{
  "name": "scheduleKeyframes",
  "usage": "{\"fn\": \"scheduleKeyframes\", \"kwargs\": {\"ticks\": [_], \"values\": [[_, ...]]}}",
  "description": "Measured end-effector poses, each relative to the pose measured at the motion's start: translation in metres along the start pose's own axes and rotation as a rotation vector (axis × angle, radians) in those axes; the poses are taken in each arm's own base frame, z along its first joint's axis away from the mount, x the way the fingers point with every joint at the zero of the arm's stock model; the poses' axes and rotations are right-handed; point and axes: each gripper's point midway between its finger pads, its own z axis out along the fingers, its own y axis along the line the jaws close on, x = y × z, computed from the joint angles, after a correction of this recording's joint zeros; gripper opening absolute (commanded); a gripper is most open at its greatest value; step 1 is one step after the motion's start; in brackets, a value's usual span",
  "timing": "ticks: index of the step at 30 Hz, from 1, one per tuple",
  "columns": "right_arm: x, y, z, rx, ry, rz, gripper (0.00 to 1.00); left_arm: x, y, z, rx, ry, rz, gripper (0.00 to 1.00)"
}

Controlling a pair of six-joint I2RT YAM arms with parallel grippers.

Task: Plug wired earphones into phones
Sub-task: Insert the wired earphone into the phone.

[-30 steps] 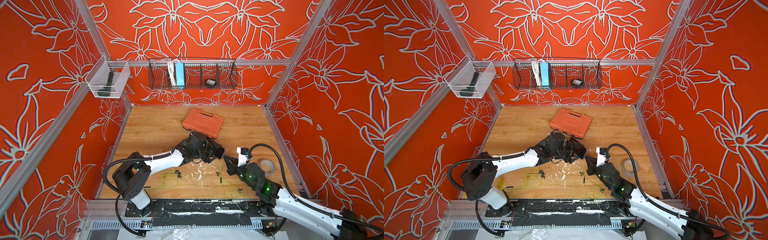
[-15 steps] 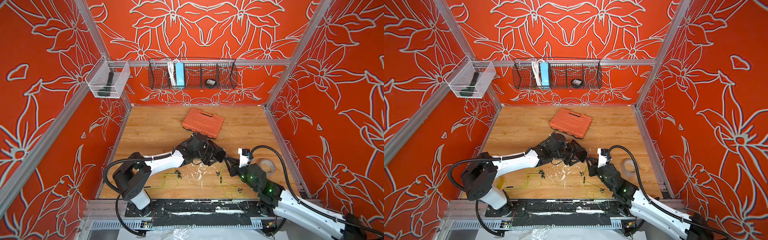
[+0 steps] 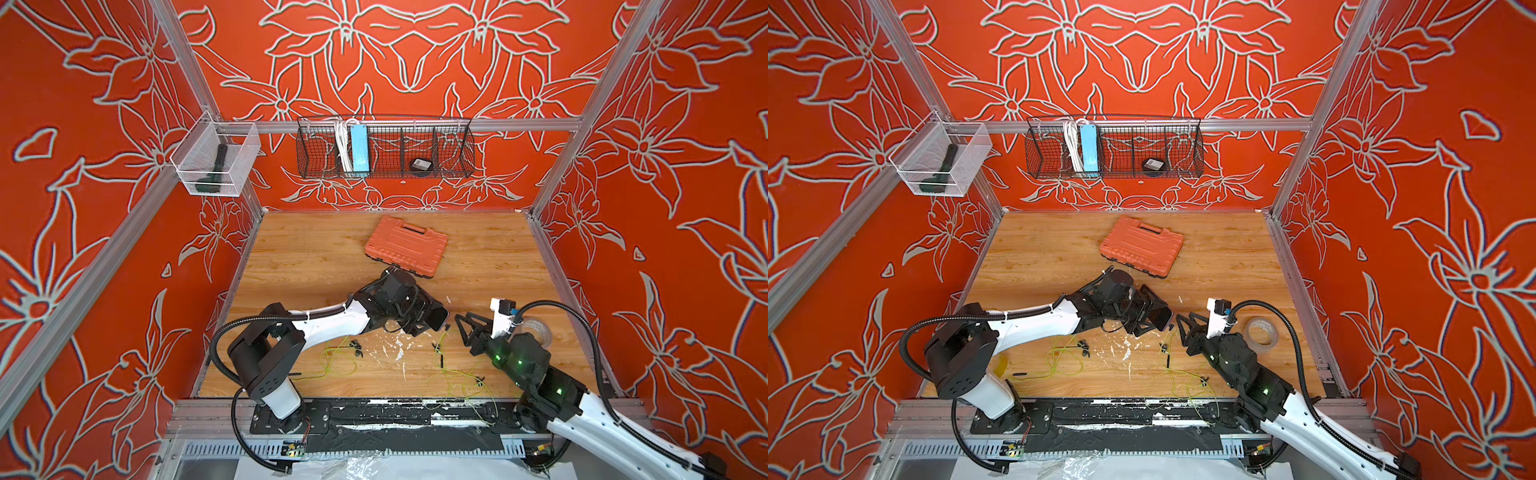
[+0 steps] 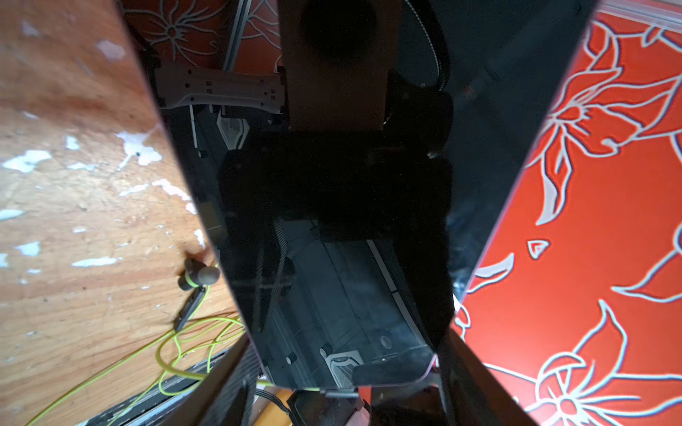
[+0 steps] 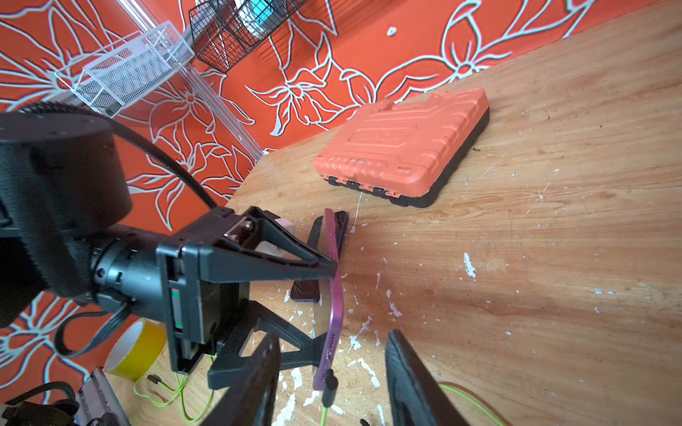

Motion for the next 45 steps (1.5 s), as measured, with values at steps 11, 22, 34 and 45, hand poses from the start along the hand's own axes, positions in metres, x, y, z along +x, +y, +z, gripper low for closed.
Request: {"fn": "scheduleKeyframes", "kwargs": {"ticks": [11, 22, 34, 45], "values": [[0.034, -0.012, 0.0, 0.082, 0.193, 0.06, 0.18, -0.007, 0.012, 0.006, -0.047, -0.025, -0.016, 0.54], [0.058, -0.001, 0.012, 0.044, 0.307, 0.091, 0.17, -0.009, 0.013, 0.009, -0.056, -0.026, -0.016, 0.54], [0.065, -0.002, 0.017, 0.046, 0.328, 0.104, 0.2, -0.007, 0.014, 0.009, -0.06, -0.018, -0.017, 0.54], [0.069, -0.002, 0.021, 0.052, 0.34, 0.101, 0.18, -0.004, 0.014, 0.009, -0.062, -0.003, -0.016, 0.54]]}}
